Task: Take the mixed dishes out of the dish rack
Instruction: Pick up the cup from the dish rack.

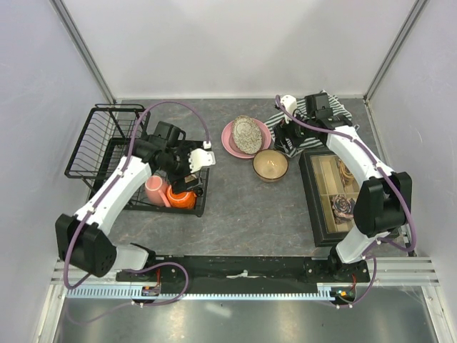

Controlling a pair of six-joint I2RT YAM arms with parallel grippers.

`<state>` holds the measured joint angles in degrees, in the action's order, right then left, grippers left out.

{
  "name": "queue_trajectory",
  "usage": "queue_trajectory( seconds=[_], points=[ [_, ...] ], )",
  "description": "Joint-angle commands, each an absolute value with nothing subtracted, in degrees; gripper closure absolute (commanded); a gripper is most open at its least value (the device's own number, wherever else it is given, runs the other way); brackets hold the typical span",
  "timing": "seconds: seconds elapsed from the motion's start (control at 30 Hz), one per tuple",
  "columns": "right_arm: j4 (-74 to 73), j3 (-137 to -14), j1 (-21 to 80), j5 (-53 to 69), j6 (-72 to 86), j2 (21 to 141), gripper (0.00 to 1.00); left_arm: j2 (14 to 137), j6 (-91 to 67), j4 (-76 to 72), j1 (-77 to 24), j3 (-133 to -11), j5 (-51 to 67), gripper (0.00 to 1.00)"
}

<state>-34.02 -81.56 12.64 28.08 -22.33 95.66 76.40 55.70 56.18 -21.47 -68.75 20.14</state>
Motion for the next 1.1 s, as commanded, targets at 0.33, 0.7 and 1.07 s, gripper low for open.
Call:
queue_trajectory(
  seconds=[0.33, 0.7, 1.07],
  points=[
    [-30.7, -79.0, 12.9, 30.6, -22.0, 94.7, 0.22, 84.6, 54.5, 56.4, -25.7, -72.5, 20.0, 0.06],
    [-30.4, -78.0, 12.8, 30.7, -22.1, 95.4, 0.22, 82.2, 54.3, 53.9, -26.2, -69.1, 16.6, 0.07],
    [-30.4, -77.7, 12.8, 30.8, -22.1, 96.3, 0.22, 80.8, 55.7, 55.5, -26.2, -66.5, 16.9, 0.05]
  ],
)
